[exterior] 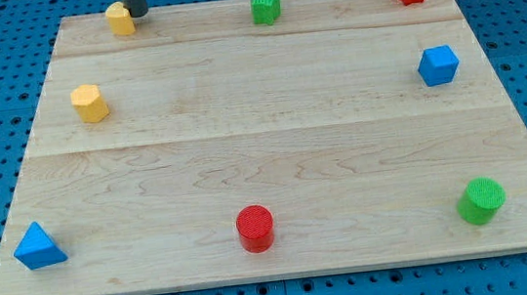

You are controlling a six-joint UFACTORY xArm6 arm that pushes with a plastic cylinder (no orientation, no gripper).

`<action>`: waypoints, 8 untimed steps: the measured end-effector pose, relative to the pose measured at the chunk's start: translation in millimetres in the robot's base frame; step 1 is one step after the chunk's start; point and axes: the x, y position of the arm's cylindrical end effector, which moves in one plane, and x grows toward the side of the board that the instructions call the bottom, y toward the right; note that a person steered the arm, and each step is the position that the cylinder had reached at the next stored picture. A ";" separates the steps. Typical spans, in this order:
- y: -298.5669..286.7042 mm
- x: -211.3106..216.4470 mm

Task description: Point your arm to the right of the heart

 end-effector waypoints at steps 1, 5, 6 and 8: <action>0.9 0.0; 61.3 91.0; 61.9 91.0; 61.9 59.7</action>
